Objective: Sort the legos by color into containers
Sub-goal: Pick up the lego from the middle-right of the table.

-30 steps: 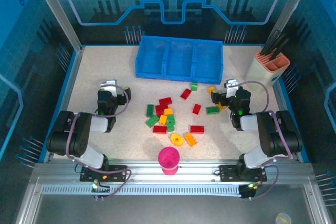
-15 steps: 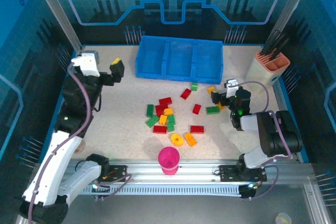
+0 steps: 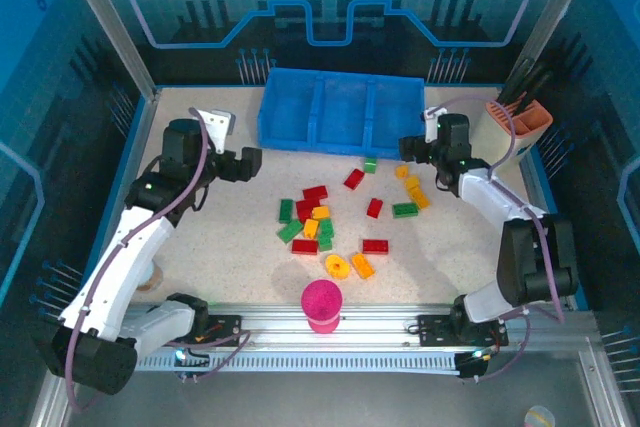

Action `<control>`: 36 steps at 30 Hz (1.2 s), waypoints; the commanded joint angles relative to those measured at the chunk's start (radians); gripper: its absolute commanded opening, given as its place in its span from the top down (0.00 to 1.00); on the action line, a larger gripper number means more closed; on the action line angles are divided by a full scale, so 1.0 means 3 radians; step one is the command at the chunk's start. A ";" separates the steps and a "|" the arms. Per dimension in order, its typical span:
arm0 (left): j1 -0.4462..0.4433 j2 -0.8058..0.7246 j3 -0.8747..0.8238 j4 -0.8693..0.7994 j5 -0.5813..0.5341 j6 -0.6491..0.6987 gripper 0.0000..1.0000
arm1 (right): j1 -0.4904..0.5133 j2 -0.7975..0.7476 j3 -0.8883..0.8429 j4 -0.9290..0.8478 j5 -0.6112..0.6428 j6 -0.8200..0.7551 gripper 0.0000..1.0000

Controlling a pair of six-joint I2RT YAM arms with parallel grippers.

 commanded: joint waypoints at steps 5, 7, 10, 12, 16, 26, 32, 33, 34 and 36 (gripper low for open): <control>-0.0008 0.0013 0.0062 0.0012 0.0115 0.0085 0.01 | 0.0117 0.0365 0.0395 -0.1333 -0.0034 0.0149 0.12; -0.0008 0.0044 0.0056 0.0014 0.0135 0.0083 0.01 | 0.0117 0.0424 0.0399 -0.1381 -0.0027 0.0175 0.12; -0.0008 0.0085 0.0057 0.0011 0.0143 0.0084 0.01 | 0.0121 0.0564 0.0449 -0.1507 -0.0021 0.0168 0.13; -0.0008 0.0105 0.0056 0.0017 0.0142 0.0094 0.01 | 0.0128 0.0678 0.0465 -0.1496 -0.0022 0.0145 0.13; -0.0008 0.0127 0.0061 0.0007 0.0132 0.0100 0.01 | 0.0140 0.0829 0.0556 -0.1525 -0.0031 0.0147 0.16; -0.0008 0.0246 0.0063 0.0013 0.0111 0.0110 0.01 | 0.0182 0.1156 0.0821 -0.1681 0.0108 0.0079 0.33; -0.0008 0.0288 0.0081 0.0020 0.0105 0.0093 0.01 | 0.0205 0.1243 0.0856 -0.1778 0.0155 0.0067 0.43; -0.0008 0.0285 0.0076 0.0032 0.0101 0.0092 0.01 | 0.0204 0.1246 0.0845 -0.1776 0.0160 0.0071 0.44; -0.0008 0.0285 0.0071 0.0037 0.0105 0.0093 0.01 | 0.0209 0.1251 0.0839 -0.1773 0.0163 0.0072 0.47; -0.0008 0.0294 0.0075 0.0037 0.0108 0.0092 0.01 | 0.0204 0.1279 0.0841 -0.1775 0.0170 0.0077 0.50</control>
